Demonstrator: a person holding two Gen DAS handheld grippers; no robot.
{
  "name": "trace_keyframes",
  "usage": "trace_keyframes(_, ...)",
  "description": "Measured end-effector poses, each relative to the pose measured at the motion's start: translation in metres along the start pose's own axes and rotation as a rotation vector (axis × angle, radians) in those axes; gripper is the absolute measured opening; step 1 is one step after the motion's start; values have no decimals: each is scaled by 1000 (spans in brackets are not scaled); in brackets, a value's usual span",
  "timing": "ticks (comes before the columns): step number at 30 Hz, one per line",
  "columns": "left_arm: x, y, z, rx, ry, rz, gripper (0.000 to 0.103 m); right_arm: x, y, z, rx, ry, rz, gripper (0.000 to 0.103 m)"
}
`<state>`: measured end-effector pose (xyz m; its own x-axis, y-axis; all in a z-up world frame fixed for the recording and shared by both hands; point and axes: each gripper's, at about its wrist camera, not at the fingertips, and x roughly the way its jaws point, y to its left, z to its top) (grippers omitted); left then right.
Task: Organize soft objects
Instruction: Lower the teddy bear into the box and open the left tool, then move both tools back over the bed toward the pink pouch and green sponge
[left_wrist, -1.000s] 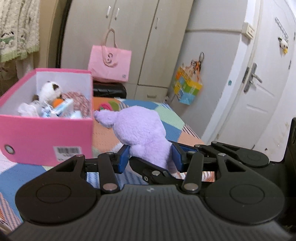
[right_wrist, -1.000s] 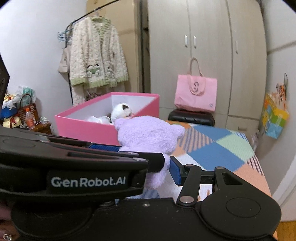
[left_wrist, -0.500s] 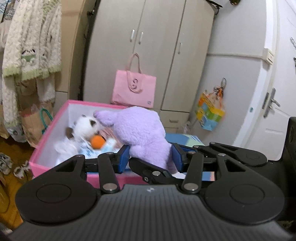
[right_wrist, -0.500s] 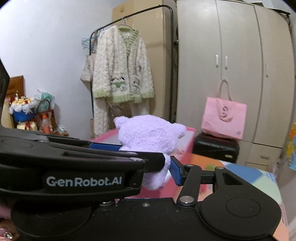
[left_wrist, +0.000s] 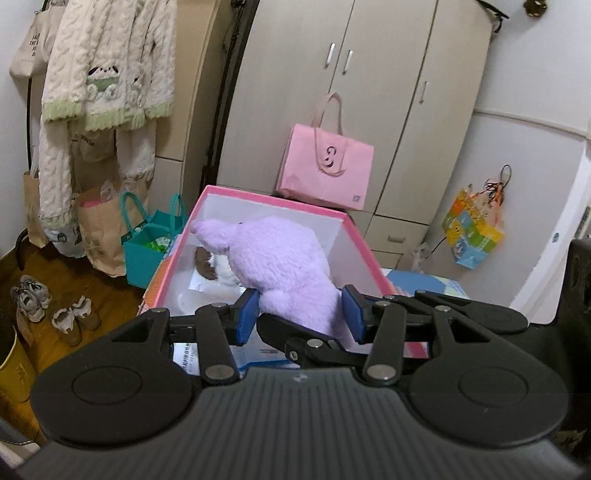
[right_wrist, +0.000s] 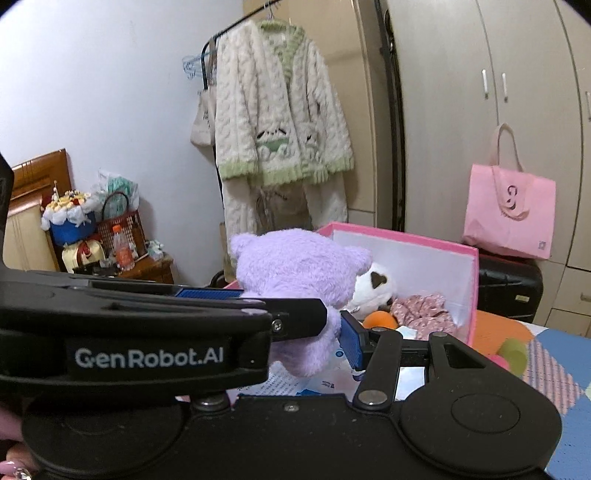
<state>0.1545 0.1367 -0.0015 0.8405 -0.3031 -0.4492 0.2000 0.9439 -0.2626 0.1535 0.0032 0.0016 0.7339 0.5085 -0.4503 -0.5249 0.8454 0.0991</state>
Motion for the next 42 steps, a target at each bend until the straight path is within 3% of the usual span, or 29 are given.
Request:
trace_keyframes(12, 34, 24, 6, -37, 96, -32, 47, 44, -13, 9, 38, 132, 24, 61)
trace_keyframes(17, 39, 28, 7, -36, 126, -44, 47, 51, -19, 11, 56, 186, 56, 62)
trace_keyframes(23, 32, 24, 8, -21, 125, -15, 52, 43, -22, 14, 18, 216, 16, 69)
trace_keyframes(31, 1, 8, 8, 32, 54, 47, 56, 20, -21, 8, -21, 184, -15, 73)
trace_keyframes(42, -39, -15, 7, 83, -1, 43, 59, -31, -25, 7, -51, 113, -45, 73)
